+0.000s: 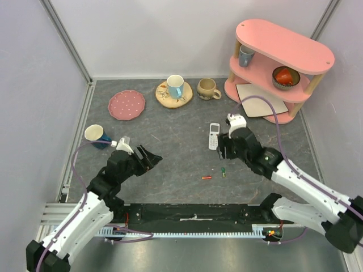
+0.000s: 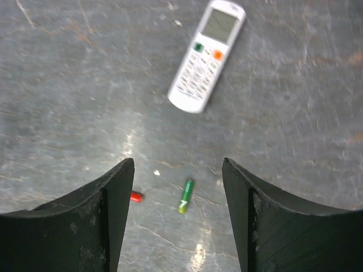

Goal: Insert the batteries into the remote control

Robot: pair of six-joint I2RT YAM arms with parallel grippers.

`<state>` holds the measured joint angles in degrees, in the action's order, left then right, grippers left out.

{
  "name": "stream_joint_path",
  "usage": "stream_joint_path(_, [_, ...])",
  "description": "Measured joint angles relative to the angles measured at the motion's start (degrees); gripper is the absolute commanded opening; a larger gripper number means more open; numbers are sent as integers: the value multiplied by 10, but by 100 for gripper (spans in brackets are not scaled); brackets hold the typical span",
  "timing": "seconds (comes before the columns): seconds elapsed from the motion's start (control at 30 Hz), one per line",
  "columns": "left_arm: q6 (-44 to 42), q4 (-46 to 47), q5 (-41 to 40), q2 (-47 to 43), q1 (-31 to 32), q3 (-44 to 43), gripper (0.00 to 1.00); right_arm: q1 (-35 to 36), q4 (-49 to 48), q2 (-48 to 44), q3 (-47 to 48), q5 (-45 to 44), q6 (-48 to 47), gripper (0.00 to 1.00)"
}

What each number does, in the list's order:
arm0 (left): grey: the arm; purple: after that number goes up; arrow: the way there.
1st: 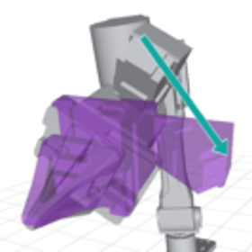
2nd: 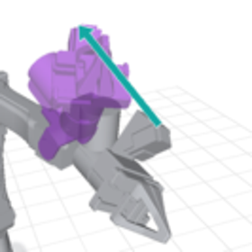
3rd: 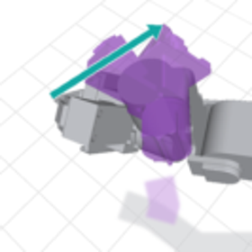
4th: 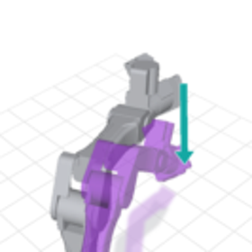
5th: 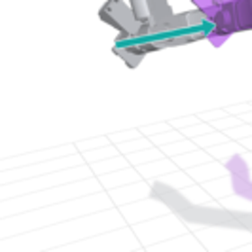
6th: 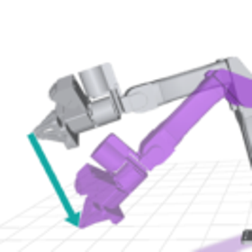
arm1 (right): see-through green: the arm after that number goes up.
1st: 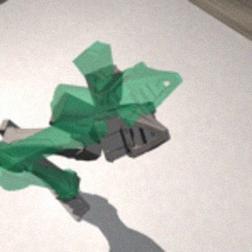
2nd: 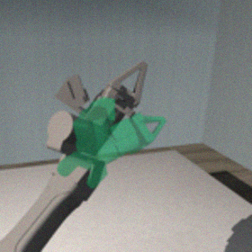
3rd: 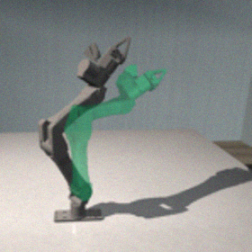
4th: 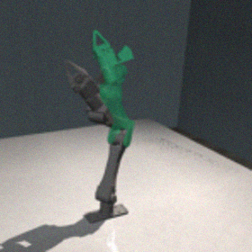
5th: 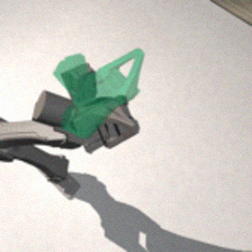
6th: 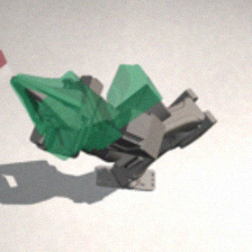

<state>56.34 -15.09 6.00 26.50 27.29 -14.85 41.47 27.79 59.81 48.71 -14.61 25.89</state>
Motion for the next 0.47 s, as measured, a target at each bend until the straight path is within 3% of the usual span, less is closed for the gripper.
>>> stream_joint_path(0.23, [-74,-72,-73,166,0,-155,85,-1,-58,-101,-152,-38,23,72])
stream_joint_path(0.47, [-87,-71,-80,184,0,-174,82,-1,-115,-131,-181,-41,31,73])
